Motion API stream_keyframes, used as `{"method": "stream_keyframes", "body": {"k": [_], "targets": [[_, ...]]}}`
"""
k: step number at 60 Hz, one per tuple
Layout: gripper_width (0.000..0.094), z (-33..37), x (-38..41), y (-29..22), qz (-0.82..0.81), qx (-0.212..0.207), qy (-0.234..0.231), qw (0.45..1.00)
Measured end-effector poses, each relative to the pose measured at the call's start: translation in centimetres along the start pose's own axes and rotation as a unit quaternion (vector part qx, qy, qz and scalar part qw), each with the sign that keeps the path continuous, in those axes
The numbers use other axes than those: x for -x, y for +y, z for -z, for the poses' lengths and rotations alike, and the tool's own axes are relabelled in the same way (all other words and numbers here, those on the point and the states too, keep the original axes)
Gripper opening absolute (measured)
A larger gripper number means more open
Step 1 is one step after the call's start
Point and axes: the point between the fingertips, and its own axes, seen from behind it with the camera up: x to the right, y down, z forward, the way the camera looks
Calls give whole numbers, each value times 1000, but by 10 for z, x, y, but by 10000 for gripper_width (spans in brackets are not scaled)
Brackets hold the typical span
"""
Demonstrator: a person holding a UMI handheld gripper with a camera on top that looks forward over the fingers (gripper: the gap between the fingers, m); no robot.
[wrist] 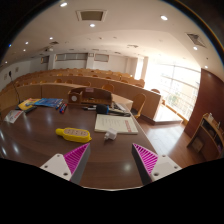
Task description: Unplug charger
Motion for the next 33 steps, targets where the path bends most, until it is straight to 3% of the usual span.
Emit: {"method": "stream_keyframes", "body": {"k": [15,33], "targets": [[847,109,20,28,-2,6,-5,1000],[848,160,26,36,3,-7,-5,1000]]}}
